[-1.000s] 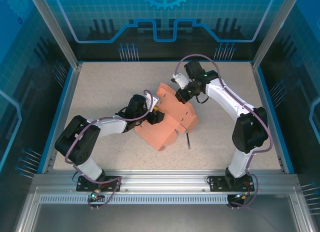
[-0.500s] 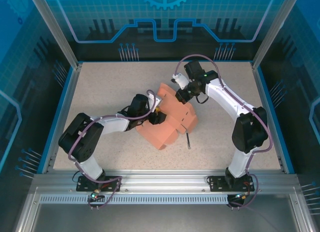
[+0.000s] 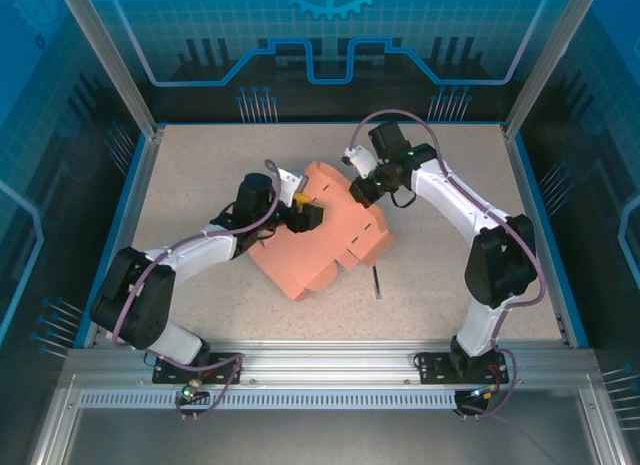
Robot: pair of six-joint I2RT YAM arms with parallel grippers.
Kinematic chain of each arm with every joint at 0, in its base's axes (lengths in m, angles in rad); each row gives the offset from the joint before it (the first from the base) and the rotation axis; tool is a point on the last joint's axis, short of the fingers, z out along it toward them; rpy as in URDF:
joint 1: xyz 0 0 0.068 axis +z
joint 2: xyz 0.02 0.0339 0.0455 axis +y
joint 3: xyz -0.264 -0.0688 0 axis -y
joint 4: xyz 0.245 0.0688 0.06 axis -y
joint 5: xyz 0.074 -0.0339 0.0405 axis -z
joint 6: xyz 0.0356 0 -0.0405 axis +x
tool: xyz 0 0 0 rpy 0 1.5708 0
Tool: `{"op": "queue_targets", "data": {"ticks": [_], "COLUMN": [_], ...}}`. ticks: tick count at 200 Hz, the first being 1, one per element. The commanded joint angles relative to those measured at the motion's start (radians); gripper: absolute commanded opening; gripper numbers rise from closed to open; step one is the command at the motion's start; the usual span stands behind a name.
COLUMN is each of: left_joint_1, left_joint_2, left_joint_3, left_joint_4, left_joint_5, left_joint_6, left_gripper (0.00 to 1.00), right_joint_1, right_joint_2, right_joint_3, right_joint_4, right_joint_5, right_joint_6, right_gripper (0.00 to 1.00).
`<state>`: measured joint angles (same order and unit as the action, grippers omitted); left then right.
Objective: Fold the paper box
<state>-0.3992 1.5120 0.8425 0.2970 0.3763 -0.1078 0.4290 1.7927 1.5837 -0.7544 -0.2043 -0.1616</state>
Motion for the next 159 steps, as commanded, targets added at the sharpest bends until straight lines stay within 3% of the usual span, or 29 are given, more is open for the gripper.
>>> {"op": "queue_targets", "data": {"ticks": [1,86,159], "left_joint_1": [0.026,0.030,0.101], "left_joint_2": [-0.018,0.056,0.168], "left_joint_3": [0.065,0.187,0.251], "left_joint_4": [0.044,-0.022,0.027], "left_joint_5": [0.102,0.119,0.170], "left_joint_6": [-0.074,-0.103,-0.248], "left_gripper": [0.67,0.67,0.69], "right_joint_1": [0.005,0.004,0.002], "right_joint_2": [-0.044,-0.056,-0.056], "right_joint_3": [-0.012,-0.014,-0.017], "right_joint_4": [0.009,0.006,0.019], "right_joint_5": [-0.056,-0.078,-0.111], "right_joint_6": [-0.013,-0.015,-0.007], "right_gripper": [0.00,0.00,0.00]}}
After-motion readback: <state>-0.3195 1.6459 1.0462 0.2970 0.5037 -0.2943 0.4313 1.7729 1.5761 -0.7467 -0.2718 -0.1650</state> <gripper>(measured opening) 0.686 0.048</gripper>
